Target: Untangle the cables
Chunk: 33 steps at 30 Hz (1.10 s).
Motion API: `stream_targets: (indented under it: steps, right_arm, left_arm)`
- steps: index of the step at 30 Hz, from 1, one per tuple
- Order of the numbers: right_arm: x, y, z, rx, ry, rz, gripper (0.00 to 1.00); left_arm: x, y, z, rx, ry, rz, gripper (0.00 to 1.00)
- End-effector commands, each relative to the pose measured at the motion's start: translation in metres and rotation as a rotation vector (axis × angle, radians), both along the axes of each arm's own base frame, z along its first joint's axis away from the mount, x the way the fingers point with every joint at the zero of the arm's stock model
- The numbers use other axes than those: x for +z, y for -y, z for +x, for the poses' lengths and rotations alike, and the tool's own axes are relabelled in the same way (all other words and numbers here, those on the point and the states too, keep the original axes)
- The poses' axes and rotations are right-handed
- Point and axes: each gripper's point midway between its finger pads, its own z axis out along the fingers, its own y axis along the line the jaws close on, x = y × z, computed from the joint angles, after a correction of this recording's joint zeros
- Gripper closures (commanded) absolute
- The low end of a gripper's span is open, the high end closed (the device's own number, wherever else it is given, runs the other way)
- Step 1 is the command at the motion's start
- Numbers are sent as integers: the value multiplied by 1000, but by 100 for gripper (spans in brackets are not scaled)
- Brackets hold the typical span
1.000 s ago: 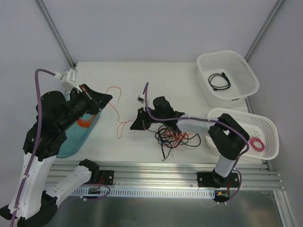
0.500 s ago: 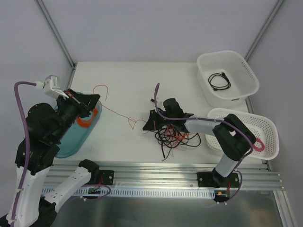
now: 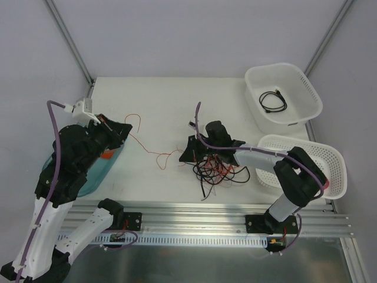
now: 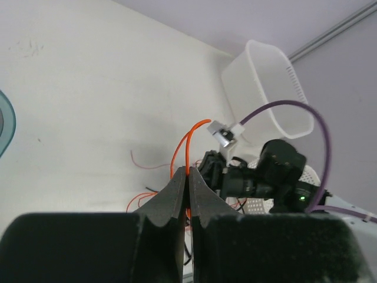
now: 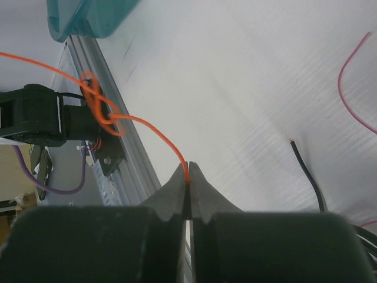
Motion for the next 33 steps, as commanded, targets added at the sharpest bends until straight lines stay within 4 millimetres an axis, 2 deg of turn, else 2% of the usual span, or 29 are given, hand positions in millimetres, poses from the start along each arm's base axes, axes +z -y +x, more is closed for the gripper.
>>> stream_targets:
  steps: [1, 3, 4, 5, 8, 9, 10, 12, 13, 14, 15, 16, 17, 19, 20, 22, 27, 28, 33]
  right_arm:
    - [40, 2, -3, 29, 110, 57, 99]
    - [43, 9, -5, 24, 122, 38, 99]
    - [45, 12, -5, 22, 150, 27, 99]
    - [54, 15, -6, 19, 173, 34, 99]
    - [61, 25, -7, 13, 216, -1, 99]
    - [70, 30, -10, 11, 234, -6, 99]
    - [74, 34, -9, 2, 249, -16, 99]
    - [82, 41, -11, 7, 289, -40, 99]
    - [85, 45, -11, 3, 295, -64, 99]
    - [90, 48, -11, -2, 303, -73, 99]
    - [87, 54, -14, 16, 319, -104, 99]
    - [97, 55, -16, 24, 343, -95, 99]
    - [101, 56, -18, 34, 356, -98, 99]
    - [102, 63, -23, 58, 378, -133, 99]
    - [108, 63, -23, 66, 394, -136, 99]
    - [109, 67, -27, 80, 390, -161, 99]
    - [129, 63, -33, 71, 369, -136, 99]
    - [132, 61, -35, 78, 359, -128, 99]
    - [143, 54, -43, 97, 325, -89, 99]
  left_arm:
    - [-26, 4, 7, -5, -50, 10, 100]
    - [-42, 0, 11, 25, -75, 30, 100]
    - [-59, -2, 12, 39, -107, 47, 100]
    - [-66, -7, 14, 67, -116, 58, 100]
    - [-98, -9, 17, 84, -184, 91, 100]
    - [-105, -9, 18, 87, -201, 100, 100]
    - [-121, -8, 19, 84, -237, 115, 97]
    - [-133, -6, 18, 70, -269, 124, 92]
    - [-139, -4, 17, 59, -281, 131, 86]
    - [-147, -3, 16, 36, -294, 156, 74]
    - [-146, 2, 16, 3, -284, 163, 67]
    - [-147, 13, 12, -77, -281, 165, 57]
    - [-146, 21, 8, -156, -258, 200, 37]
    - [-140, 43, -3, -325, -229, 195, 26]
    - [-138, 48, -7, -379, -207, 217, 20]
    - [-132, 59, -14, -468, -181, 198, 20]
    - [-118, 85, -21, -594, -52, 165, 27]
    - [-117, 95, -24, -639, -8, 173, 27]
    - [-121, 122, -21, -679, 100, 287, 27]
